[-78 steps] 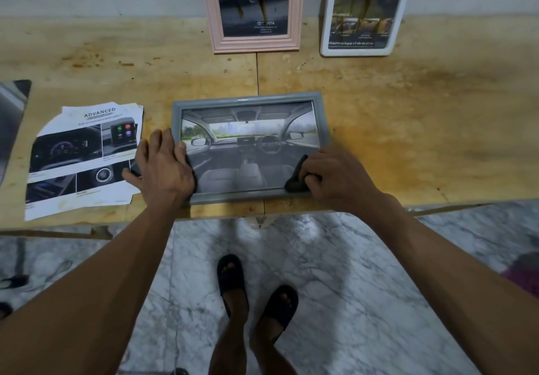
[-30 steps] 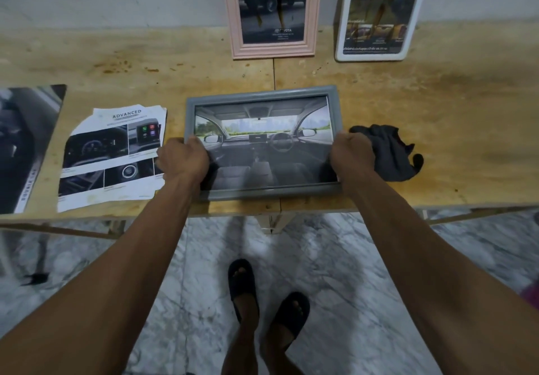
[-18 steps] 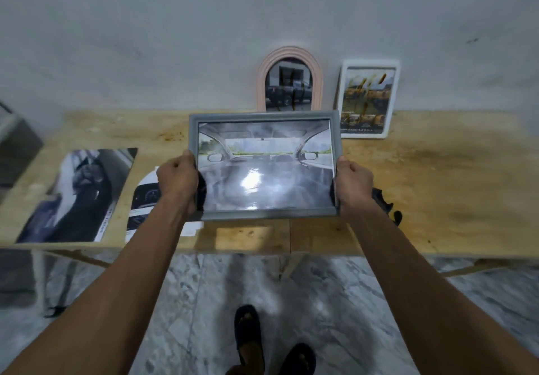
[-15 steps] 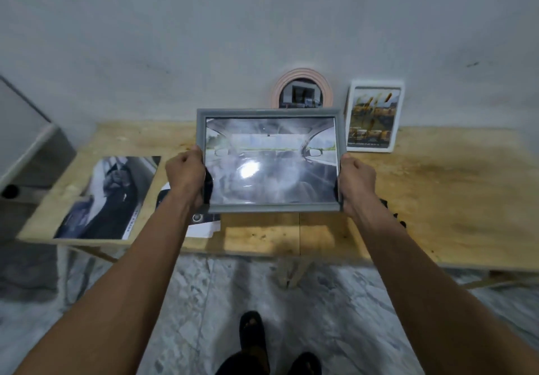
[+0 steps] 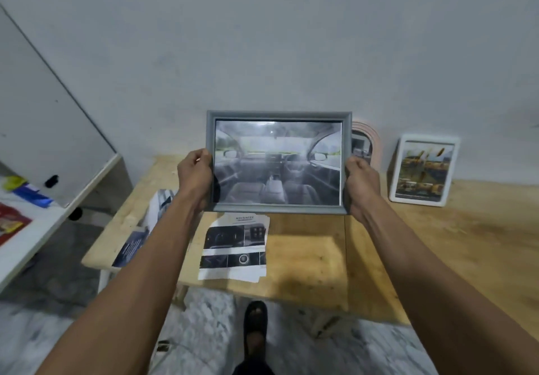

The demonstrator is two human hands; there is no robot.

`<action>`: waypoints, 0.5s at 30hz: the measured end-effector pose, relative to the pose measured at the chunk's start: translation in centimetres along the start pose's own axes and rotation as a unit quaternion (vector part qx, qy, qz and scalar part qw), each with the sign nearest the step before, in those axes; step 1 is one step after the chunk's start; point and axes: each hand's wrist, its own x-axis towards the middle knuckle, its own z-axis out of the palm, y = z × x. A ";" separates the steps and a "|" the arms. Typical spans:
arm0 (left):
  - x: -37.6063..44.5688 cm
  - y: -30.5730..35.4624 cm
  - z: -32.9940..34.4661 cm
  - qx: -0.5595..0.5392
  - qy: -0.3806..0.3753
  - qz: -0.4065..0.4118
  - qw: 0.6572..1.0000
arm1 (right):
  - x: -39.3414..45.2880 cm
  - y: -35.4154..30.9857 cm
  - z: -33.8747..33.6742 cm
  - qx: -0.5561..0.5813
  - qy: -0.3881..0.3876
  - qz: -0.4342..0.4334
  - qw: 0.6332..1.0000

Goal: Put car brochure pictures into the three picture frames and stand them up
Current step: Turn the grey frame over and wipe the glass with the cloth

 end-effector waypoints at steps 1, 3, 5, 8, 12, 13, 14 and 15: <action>1.8 -0.5 -0.2 0.016 -0.007 0.013 1.000 | 0.8 0.1 1.2 -0.007 -0.003 -0.005 1.000; 6.0 -1.9 -0.4 0.048 -0.027 0.032 0.998 | 2.9 0.7 3.7 -0.049 -0.008 -0.017 0.999; 10.5 -3.1 -0.5 0.084 -0.054 0.040 0.994 | 5.4 1.1 6.2 -0.094 -0.012 -0.021 0.995; 16.8 -4.8 -0.1 0.131 -0.085 0.045 0.987 | 8.3 1.8 9.5 -0.154 -0.019 -0.011 0.988; 27.0 -8.6 2.1 0.194 -0.131 -0.007 0.972 | 13.6 3.5 14.8 -0.202 0.018 0.035 0.979; 27.0 -8.7 2.2 0.198 -0.127 -0.007 0.972 | 13.5 3.7 14.8 -0.205 0.017 0.037 0.978; 27.0 -8.9 2.2 0.197 -0.123 -0.006 0.973 | 13.5 3.7 14.9 -0.210 0.016 0.037 0.977; 27.5 -9.1 2.6 0.196 -0.117 -0.006 0.974 | 14.0 3.9 15.3 -0.215 0.022 0.035 0.976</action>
